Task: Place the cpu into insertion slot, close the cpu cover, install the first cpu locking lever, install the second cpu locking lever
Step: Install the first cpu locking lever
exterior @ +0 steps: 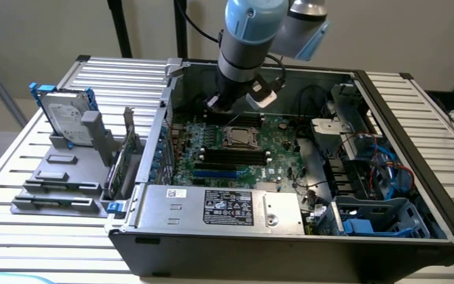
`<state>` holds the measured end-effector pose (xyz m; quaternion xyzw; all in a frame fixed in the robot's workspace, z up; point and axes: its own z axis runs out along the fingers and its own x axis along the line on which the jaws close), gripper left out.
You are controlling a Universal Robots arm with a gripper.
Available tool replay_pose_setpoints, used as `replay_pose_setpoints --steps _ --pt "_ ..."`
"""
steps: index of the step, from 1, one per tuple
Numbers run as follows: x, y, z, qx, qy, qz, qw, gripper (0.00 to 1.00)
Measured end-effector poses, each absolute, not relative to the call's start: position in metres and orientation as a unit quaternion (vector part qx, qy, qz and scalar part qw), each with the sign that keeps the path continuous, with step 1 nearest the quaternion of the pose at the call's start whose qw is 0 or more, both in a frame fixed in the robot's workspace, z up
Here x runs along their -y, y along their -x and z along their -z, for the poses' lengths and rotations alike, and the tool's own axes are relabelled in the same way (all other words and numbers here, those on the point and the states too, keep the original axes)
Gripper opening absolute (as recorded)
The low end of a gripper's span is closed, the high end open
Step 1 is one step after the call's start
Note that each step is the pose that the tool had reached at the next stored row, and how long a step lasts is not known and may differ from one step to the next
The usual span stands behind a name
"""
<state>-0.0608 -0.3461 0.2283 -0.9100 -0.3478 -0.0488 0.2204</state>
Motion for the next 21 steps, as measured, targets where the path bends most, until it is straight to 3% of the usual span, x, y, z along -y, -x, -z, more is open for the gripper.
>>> replay_pose_setpoints --steps 9,21 --pt "0.346 0.061 -0.221 0.349 0.91 0.054 0.217 0.11" --pt "0.346 0.061 -0.213 0.352 0.915 0.05 0.191 0.11"
